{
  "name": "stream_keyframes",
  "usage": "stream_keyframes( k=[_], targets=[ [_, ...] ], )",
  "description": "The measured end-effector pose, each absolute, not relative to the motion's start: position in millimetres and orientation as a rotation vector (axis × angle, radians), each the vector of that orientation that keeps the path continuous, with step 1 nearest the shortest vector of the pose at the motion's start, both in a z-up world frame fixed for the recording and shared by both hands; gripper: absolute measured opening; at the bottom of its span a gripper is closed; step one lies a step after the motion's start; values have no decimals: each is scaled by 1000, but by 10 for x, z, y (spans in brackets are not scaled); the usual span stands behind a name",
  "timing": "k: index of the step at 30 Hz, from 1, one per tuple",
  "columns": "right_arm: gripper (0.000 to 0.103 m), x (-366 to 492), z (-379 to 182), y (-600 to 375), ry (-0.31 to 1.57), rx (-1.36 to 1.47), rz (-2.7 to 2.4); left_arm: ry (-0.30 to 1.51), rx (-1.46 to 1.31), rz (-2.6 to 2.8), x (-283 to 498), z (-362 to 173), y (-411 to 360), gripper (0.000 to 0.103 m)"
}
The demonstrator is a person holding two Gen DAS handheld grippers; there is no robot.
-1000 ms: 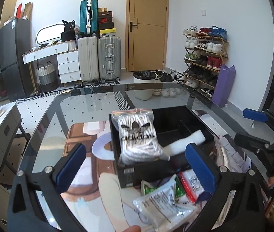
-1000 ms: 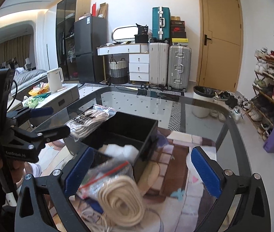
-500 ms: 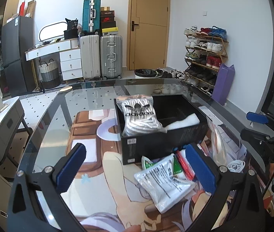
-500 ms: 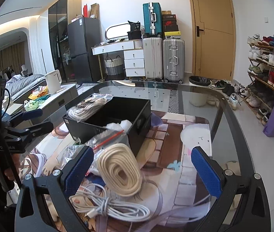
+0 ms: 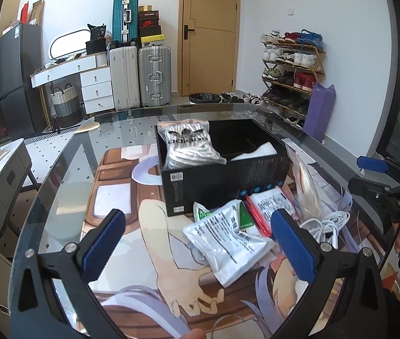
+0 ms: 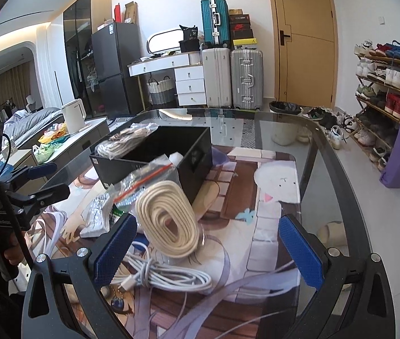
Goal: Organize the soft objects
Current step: 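Move the left tool toward the white plush toy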
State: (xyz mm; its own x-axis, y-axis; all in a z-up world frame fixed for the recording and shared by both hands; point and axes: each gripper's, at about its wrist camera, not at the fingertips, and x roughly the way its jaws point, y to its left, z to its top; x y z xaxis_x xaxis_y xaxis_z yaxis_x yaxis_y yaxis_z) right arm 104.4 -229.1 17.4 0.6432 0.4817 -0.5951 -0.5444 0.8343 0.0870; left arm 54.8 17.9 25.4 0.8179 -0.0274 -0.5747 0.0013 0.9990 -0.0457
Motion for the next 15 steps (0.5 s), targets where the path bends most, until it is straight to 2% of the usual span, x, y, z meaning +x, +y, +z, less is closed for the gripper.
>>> stream_keyframes(
  k=[15],
  targets=[
    [102,915,-43,-2231,719,-117,645,651,-76,-33,377,96,140,103]
  ],
)
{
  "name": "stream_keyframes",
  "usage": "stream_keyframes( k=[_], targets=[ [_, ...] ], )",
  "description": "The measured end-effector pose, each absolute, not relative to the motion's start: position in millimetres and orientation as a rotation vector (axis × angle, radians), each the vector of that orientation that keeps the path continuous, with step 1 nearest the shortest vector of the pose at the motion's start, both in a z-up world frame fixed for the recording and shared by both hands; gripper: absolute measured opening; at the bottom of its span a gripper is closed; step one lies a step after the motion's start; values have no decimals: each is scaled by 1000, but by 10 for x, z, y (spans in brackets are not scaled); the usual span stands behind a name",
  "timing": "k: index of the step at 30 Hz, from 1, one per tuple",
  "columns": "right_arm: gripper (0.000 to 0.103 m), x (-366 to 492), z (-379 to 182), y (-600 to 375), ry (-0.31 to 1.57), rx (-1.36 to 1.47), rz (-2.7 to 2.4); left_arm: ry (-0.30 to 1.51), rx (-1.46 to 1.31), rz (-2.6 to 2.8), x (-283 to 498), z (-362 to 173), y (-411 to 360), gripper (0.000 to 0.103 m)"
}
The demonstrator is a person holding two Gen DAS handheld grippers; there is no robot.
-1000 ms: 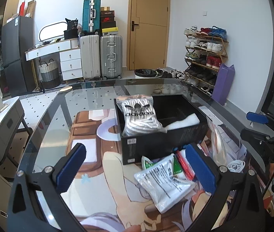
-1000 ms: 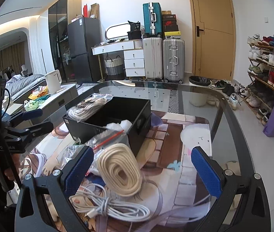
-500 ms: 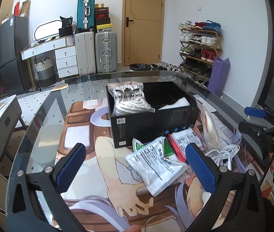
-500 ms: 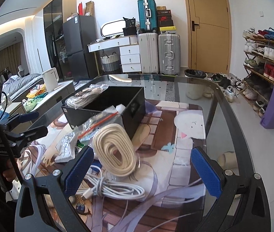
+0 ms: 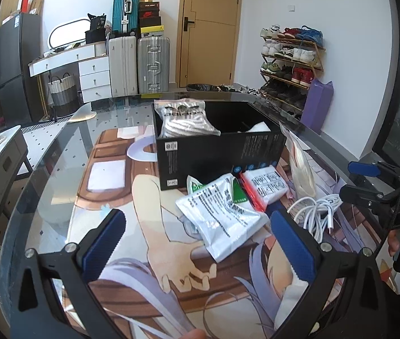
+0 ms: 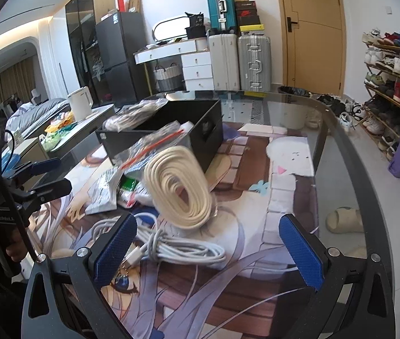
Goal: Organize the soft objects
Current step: 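Move the left tool toward the white plush toy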
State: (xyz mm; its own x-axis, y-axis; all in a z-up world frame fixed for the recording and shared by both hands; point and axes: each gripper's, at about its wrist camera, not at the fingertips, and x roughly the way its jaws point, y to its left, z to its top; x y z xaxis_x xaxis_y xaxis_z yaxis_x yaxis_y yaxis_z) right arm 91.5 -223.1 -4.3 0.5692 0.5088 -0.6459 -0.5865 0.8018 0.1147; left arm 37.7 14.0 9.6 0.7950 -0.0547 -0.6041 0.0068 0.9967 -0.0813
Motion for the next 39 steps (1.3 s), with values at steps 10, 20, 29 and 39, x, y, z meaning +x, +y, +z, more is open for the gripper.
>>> stream_keyframes(
  k=[10,20,29,39],
  targets=[
    [102,809,-80,-2117,739,-177,730,649,-36,-96,296,103,-7,103],
    [102,795,-140,-2081,760,-204,751,674,34,-211,227,103,-204,103],
    [102,817,-200,-2056,777,-213,754,717,44,-318,199,58,-277,103],
    [102,826,-239,-2036,788,-213,750,775,154,-393,110,-60,-492,103]
  ],
)
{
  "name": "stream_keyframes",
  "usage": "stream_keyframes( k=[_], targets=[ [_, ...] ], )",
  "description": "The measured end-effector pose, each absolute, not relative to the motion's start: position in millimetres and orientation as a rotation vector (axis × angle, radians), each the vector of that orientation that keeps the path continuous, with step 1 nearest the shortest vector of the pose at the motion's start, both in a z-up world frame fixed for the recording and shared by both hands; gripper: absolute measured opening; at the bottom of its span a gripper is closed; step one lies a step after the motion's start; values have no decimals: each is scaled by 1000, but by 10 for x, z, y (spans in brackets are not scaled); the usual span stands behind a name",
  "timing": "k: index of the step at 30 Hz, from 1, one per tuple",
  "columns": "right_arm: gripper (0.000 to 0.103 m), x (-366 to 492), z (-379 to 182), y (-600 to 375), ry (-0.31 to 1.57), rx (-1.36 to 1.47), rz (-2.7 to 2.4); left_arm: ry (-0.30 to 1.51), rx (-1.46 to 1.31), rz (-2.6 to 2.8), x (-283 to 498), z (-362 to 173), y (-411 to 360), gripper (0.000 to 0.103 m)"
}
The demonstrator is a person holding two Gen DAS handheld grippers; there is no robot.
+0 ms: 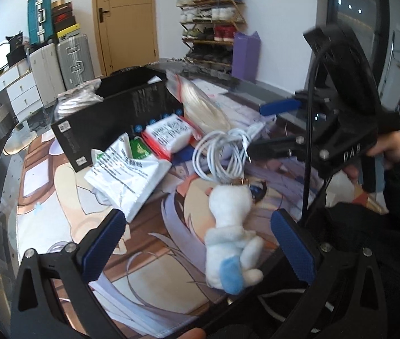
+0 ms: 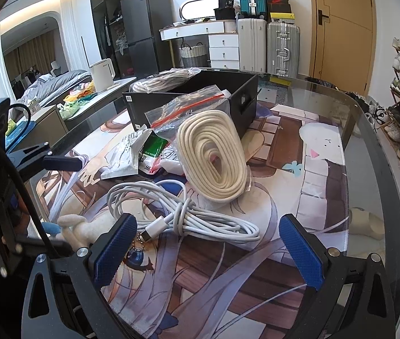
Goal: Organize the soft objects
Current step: 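Move the left tool toward the white plush toy, then close the left gripper around the white plush toy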
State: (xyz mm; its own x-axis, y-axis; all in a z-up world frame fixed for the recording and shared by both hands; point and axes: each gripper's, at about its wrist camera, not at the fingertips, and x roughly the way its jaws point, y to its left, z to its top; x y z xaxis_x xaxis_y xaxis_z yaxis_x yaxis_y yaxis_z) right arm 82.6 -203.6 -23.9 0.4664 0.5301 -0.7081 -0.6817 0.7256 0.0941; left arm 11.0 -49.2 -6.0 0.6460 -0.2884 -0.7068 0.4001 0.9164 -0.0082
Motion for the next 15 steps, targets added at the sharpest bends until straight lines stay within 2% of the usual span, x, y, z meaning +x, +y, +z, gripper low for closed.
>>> stream_keyframes(
  k=[15],
  targets=[
    [102,889,-294,-2020,816,-172,757,813,166,-325,183,-129,-327,103]
  ],
)
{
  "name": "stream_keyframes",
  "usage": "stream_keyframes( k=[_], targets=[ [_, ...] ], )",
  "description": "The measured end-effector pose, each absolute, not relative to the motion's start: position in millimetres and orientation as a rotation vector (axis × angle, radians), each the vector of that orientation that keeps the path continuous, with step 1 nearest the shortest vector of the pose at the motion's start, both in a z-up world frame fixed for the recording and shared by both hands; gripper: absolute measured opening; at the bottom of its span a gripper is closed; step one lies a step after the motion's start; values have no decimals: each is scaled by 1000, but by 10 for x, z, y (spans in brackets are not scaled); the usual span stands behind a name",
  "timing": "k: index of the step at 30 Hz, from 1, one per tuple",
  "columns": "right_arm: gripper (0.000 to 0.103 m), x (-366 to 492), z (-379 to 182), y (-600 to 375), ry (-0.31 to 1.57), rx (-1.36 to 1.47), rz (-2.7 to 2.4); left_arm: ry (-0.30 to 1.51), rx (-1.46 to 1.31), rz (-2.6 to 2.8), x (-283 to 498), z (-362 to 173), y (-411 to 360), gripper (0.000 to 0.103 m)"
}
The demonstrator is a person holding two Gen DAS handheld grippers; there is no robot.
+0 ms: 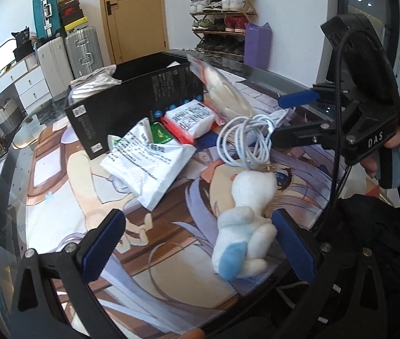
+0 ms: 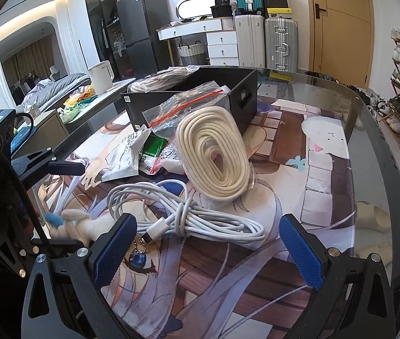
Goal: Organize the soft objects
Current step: 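Close the left gripper around the white plush toy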
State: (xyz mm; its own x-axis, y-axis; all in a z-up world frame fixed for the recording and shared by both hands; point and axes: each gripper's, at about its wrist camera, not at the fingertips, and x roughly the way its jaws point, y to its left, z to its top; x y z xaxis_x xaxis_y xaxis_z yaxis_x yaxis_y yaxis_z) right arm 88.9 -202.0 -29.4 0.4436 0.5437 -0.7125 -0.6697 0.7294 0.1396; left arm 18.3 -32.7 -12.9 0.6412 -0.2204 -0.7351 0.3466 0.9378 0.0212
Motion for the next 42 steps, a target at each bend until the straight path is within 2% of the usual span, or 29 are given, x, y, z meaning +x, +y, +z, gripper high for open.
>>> stream_keyframes(
  k=[17,42],
  targets=[
    [102,1013,-404,-2106,899,-135,727,812,104,-241,258,-106,-23,103],
    [102,1039,-431,-1973,904,-97,701,851,32,-325,279,-154,-144,103]
  ],
)
